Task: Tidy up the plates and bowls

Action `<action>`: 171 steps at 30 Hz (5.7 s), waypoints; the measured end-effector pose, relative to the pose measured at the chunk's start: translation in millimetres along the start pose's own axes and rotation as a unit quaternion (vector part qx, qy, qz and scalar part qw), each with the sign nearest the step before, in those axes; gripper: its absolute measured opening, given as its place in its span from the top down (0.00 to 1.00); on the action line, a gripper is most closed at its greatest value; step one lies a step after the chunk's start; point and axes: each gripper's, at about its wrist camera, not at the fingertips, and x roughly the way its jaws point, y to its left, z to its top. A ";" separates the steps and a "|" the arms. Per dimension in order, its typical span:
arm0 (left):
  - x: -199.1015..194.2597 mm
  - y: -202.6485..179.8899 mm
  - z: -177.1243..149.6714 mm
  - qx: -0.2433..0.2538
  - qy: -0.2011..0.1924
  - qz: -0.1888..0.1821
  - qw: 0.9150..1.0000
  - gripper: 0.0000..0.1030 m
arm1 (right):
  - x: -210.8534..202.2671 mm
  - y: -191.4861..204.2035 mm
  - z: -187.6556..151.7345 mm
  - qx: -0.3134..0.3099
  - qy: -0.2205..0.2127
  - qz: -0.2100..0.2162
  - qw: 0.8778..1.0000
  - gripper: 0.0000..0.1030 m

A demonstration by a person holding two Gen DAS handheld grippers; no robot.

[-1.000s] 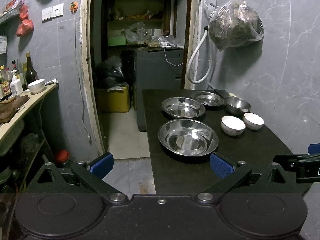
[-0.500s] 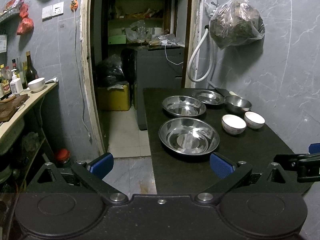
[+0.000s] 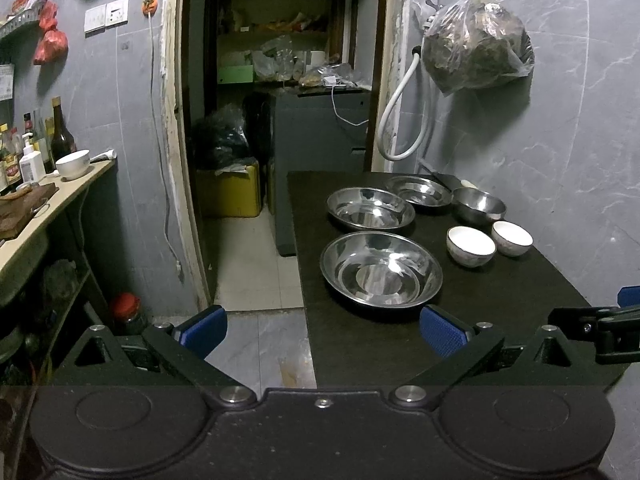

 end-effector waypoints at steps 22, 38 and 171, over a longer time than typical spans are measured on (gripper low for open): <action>7.0 1.9 8.7 -0.004 0.014 0.001 1.000 0.01 | 12.5 7.9 2.1 -0.001 0.011 -0.004 1.000 0.00; 29.0 -2.8 12.9 0.000 0.048 0.006 0.999 0.01 | 34.2 -2.2 6.7 0.007 0.043 -0.005 0.999 0.00; 338.4 16.7 164.1 -0.030 0.108 -0.086 0.990 0.86 | 316.9 -26.9 154.7 0.086 -0.005 0.107 0.990 0.77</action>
